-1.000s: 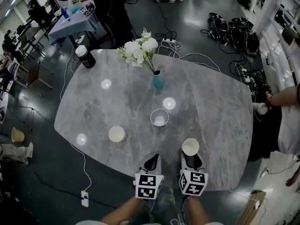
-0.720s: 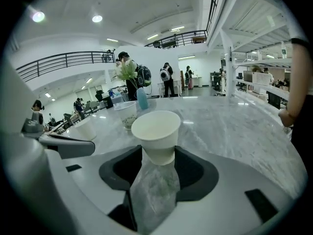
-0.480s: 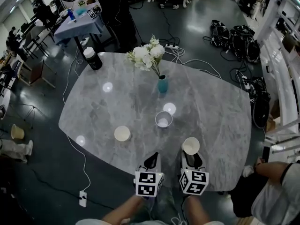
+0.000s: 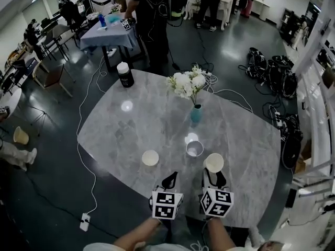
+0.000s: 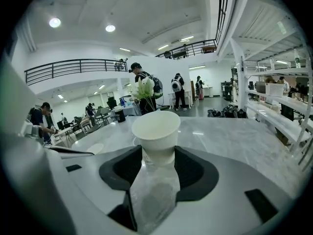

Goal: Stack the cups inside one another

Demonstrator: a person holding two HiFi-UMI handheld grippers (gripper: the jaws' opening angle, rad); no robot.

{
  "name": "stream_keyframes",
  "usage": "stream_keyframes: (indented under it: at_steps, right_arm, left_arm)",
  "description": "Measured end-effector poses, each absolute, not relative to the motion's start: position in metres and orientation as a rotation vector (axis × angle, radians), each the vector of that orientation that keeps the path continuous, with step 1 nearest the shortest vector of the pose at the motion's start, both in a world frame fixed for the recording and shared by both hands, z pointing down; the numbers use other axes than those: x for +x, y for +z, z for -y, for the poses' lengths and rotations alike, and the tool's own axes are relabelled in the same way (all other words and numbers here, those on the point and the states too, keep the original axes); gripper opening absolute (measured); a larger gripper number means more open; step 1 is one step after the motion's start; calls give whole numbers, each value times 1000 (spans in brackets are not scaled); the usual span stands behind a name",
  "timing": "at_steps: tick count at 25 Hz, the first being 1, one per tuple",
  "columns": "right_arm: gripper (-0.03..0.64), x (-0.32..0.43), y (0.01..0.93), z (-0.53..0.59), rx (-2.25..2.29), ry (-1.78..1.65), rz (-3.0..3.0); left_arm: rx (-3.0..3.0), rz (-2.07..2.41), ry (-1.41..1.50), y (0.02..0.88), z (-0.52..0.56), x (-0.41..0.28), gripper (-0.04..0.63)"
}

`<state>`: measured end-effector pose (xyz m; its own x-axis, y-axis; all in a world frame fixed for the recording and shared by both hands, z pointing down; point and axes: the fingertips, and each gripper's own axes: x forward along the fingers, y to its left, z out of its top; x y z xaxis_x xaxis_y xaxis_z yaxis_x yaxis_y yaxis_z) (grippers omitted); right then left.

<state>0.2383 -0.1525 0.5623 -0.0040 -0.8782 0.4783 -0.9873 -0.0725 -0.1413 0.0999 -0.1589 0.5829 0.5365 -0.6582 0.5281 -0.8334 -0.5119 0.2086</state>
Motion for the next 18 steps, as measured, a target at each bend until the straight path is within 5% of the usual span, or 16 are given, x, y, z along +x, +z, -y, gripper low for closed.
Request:
stream_keyframes:
  at_steps: [18]
  right_arm:
    - [190,197,552,232,1824,610,2115]
  left_arm:
    - [2272,1328,495,573,202,85,-3]
